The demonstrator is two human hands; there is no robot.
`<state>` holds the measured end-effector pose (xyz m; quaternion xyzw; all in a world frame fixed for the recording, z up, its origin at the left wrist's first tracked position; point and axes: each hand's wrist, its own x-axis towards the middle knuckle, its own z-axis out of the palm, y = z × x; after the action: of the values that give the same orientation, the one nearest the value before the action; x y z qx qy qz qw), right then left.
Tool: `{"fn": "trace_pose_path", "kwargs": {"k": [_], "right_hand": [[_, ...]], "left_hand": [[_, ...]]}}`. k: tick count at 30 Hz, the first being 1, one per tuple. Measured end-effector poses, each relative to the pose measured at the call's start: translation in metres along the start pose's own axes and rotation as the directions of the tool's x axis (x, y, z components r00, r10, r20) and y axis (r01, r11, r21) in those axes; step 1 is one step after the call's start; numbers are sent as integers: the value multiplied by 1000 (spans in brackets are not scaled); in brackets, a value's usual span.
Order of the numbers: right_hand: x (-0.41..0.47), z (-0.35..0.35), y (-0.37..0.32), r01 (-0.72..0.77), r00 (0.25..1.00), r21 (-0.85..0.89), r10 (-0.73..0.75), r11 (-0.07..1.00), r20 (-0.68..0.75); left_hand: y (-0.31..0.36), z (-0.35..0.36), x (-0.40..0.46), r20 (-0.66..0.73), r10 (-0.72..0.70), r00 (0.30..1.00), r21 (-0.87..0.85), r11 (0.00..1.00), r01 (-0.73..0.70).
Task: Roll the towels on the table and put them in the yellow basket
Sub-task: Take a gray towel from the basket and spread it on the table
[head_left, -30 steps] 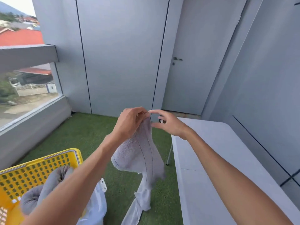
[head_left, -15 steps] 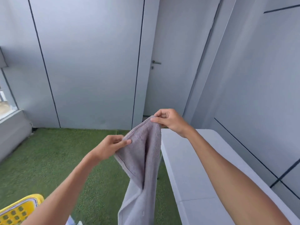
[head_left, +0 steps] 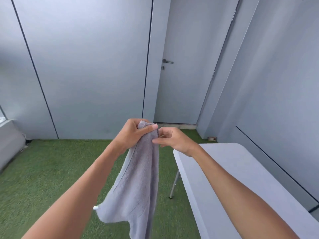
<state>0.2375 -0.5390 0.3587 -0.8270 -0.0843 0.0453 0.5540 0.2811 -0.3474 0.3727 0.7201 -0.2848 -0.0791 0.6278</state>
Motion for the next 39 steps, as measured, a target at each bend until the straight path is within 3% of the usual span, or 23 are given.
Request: {"fn": "trace_pose_path", "kwargs": {"k": [5,9,15,20,25,29,32,39], "right_hand": [[66,-66,18,143,982,126,-125,982,-140],[116,-127,38,162,974,164,-131,973,-187],[173,-202,69,147,980,164,-121,976,-155],[208,-247,91,130,984,59,-121,990,-130],[229,-284,133,36,982,-41,-43,999,-185],[261,-283,146,-23,999,-87,20,996,-35],[294,-287,139,-63,997,-62,65,996,38],[391,-308,121,-28,992,-167,6,986,-129]], "left_hand": [[-53,3,51,-3,-93,996,-111,990,92],[-98,31,96,-21,-195,981,-139,972,190],[-108,83,198,-70,-76,995,-61,996,72],[-125,92,259,-202,-127,971,-203,975,85],[-135,58,299,-138,-163,977,-195,971,135],[-141,51,350,-122,-94,988,-104,991,81],[-149,42,391,-22,-10,1000,5,1000,10],[-164,-15,488,166,75,983,53,995,-85]]}}
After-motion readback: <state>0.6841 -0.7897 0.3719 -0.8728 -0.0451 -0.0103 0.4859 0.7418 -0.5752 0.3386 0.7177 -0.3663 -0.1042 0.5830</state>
